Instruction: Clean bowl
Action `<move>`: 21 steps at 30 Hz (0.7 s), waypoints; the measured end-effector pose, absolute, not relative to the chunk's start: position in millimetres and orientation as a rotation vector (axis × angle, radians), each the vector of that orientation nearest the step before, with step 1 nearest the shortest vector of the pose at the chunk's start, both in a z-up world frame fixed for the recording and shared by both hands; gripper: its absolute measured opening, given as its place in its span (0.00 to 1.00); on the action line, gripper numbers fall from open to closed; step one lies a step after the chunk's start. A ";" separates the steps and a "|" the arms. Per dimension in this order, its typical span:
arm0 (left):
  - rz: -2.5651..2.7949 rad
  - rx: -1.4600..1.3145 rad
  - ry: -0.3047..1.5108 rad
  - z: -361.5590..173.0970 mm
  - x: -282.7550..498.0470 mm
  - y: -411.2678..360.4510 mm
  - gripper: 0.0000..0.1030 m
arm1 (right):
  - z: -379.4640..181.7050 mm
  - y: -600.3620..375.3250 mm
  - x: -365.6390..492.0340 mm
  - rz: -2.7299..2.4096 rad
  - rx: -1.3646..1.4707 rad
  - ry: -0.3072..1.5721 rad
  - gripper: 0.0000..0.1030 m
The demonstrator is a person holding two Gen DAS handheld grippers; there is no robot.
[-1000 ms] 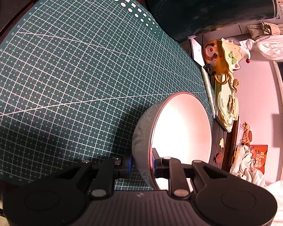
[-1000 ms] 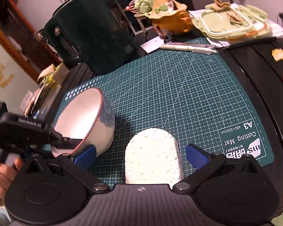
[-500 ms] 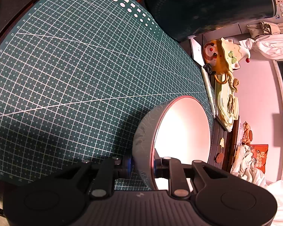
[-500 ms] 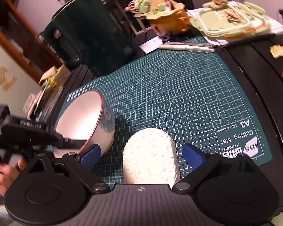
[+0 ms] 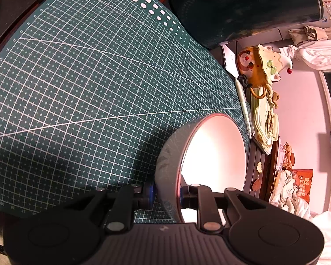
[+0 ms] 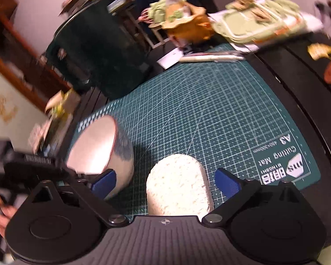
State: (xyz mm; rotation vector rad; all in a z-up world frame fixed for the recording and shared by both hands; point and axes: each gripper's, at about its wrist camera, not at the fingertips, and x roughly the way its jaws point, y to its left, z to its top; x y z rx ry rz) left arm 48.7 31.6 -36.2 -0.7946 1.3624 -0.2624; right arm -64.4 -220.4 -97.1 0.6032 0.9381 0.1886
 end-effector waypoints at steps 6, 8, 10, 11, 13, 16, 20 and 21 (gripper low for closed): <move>-0.268 -0.795 1.363 -41.7 47.1 34.6 0.19 | -109.1 -232.3 -63.7 0.267 0.772 0.980 0.48; -0.268 -0.797 1.364 -44.0 46.8 35.3 0.19 | -108.4 -226.9 -62.7 0.294 0.762 0.989 0.46; -0.267 -0.797 1.363 -45.7 47.7 35.0 0.19 | -107.3 -222.2 -61.7 0.299 0.738 0.998 0.44; -0.267 -0.797 1.363 -47.7 47.7 35.8 0.19 | -106.8 -220.5 -61.5 0.300 0.726 1.002 0.41; -0.266 -0.798 1.362 -47.9 46.6 35.1 0.19 | -106.9 -221.5 -61.3 0.304 0.730 1.008 0.40; -0.264 -0.798 1.363 -53.4 45.5 36.4 0.19 | -102.8 -225.0 -61.4 0.325 0.705 1.037 0.34; -0.266 -0.796 1.361 -61.8 44.1 44.2 0.19 | -89.4 -202.1 -63.4 0.349 0.447 1.084 0.19; -0.266 -0.797 1.361 -63.6 44.0 44.8 0.19 | -87.8 -193.7 -64.4 0.344 0.382 1.088 0.18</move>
